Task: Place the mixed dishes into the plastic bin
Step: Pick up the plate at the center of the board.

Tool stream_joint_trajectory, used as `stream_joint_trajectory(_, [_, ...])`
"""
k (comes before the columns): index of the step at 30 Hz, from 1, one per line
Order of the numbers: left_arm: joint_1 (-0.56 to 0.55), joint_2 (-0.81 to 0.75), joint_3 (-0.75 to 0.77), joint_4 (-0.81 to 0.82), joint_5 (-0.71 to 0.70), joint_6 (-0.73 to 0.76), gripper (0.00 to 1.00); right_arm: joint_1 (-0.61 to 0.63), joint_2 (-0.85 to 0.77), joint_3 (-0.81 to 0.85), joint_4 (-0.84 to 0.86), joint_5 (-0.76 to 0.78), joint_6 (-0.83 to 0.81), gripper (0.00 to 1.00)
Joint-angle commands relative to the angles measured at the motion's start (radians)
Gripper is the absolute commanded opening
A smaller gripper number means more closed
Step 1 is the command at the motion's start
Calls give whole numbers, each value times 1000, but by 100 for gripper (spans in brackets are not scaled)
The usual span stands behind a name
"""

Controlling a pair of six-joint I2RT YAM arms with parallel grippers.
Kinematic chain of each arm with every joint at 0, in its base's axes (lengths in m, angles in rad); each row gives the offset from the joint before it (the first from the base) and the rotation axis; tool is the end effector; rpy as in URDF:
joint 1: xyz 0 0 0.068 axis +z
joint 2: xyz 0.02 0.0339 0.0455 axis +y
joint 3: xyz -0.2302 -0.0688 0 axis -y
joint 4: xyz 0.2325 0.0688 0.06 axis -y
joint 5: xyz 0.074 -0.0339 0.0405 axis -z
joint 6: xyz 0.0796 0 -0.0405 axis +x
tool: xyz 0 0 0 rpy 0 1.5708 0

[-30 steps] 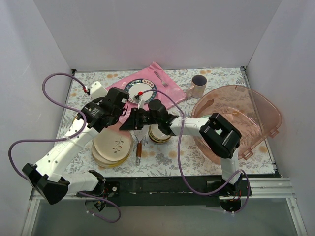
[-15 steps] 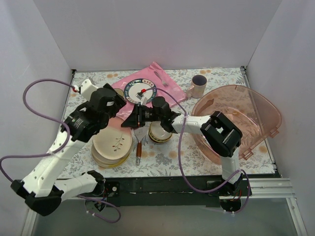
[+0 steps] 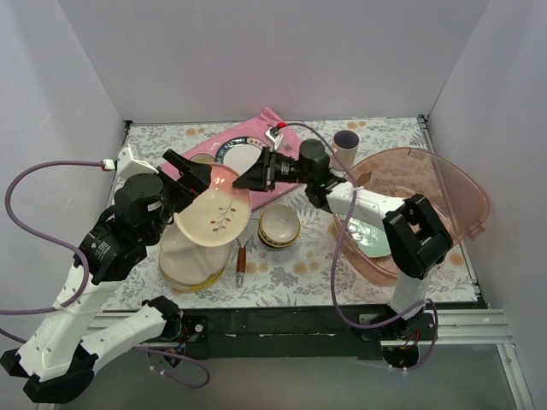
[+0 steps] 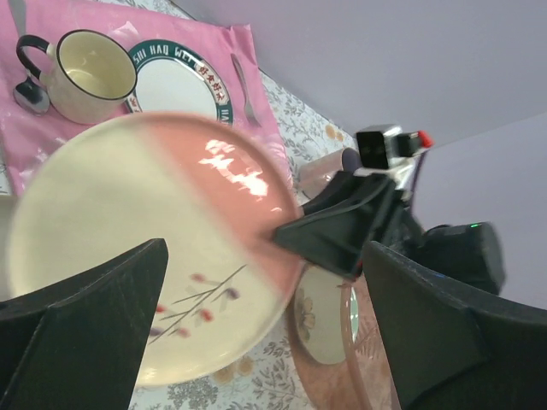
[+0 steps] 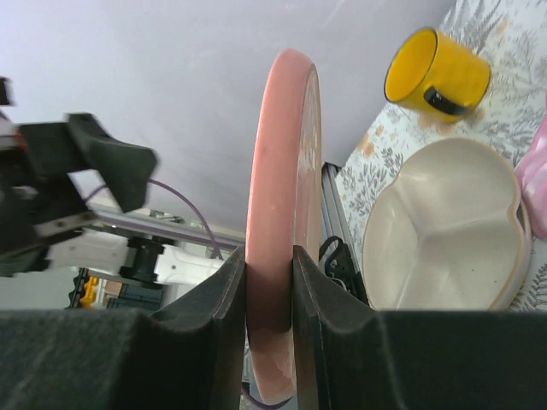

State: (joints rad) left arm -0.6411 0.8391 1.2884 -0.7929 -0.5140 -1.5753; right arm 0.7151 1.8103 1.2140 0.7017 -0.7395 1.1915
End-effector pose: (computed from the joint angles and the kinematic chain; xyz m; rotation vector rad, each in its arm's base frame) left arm 0.1713 -0.0790 0.3915 -1.2120 1.5939 -1.0100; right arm 0.2916 0.3243 0.2702 -0.3177 1.8671 1.9665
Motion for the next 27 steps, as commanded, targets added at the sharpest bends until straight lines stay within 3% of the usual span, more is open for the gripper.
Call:
stream_joint_trajectory(1, [-2,-75,-58,98,43,49,98,-110,-141,59,84,-102,88,1])
stream_joint_trajectory(9, [-2,-14,-66,175,84,92,98,-296,-218,4,169,-218,262,1])
stream_joint_trajectory(13, [17,-1,-153,340,187,90,98,-405,-258,-22,205,-250,315,1])
stream_joint_trajectory(16, [84,-8,-257,508,348,66,98,-480,-264,-59,319,-296,444,1])
stream_joint_trajectory(18, [151,17,-311,585,545,22,98,-514,-278,-85,357,-308,476,1])
stream_joint_trajectory(20, [274,35,-412,745,773,-72,98,-554,-295,-102,369,-316,488,1])
stream_joint_trajectory(22, [357,55,-522,966,894,-138,98,-578,-316,-129,384,-320,502,1])
stream_joint_trajectory(24, [380,77,-575,1158,1015,-220,98,-586,-336,-151,394,-322,510,1])
stream_joint_trajectory(27, [389,146,-613,1282,1106,-273,98,-586,-351,-177,389,-322,507,1])
